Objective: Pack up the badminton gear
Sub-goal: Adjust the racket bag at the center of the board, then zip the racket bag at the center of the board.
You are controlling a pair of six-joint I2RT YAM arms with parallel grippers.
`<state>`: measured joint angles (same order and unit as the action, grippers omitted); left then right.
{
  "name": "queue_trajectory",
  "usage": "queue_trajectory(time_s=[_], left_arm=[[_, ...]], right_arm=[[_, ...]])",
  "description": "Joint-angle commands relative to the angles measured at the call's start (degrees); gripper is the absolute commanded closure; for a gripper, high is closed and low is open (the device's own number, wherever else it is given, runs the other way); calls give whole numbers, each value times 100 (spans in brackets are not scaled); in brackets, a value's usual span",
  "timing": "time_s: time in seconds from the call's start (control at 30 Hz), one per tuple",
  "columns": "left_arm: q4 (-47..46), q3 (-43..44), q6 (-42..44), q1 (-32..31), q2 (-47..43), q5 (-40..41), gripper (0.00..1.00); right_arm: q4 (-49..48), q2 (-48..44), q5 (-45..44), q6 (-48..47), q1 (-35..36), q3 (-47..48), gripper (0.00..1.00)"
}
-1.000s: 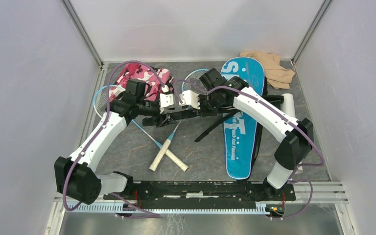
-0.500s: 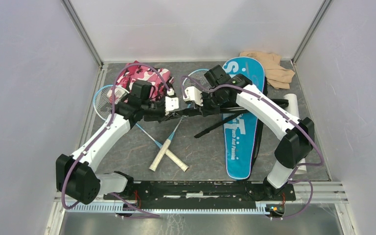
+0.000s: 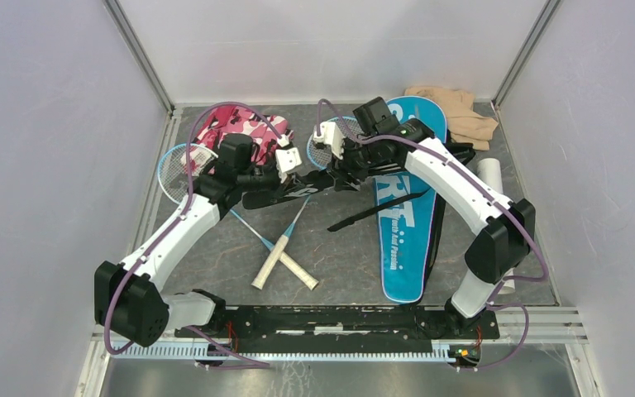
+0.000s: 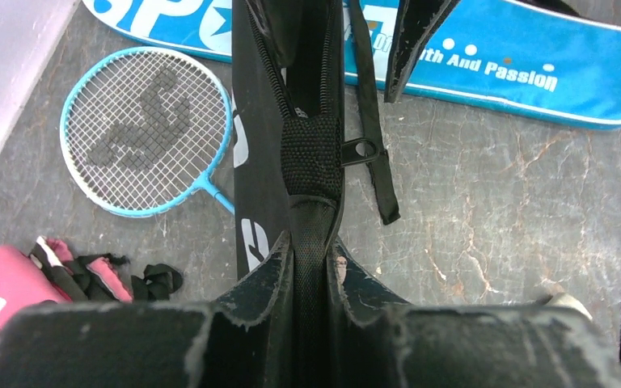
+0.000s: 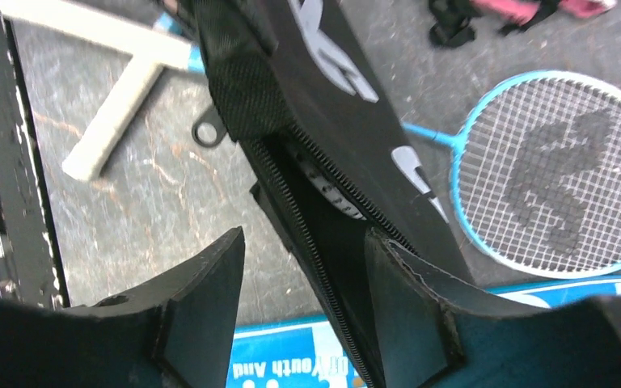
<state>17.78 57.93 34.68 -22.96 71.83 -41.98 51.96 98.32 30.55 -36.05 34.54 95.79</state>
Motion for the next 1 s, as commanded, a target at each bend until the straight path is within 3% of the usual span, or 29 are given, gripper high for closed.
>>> queue_trajectory(time_s=[0.0, 0.57, 0.97], left_arm=[[-335, 75, -831, 20, -56, -106, 98], [-509, 95, -1134, 11, 42, -182, 98], [-530, 109, -1182, 11, 81, -189, 98]], right_arm=[[-762, -315, 239, 887, -12, 395, 37], [-1495, -191, 1249, 1925, 31, 111, 40], [-1507, 19, 971, 1933, 215, 98, 42]])
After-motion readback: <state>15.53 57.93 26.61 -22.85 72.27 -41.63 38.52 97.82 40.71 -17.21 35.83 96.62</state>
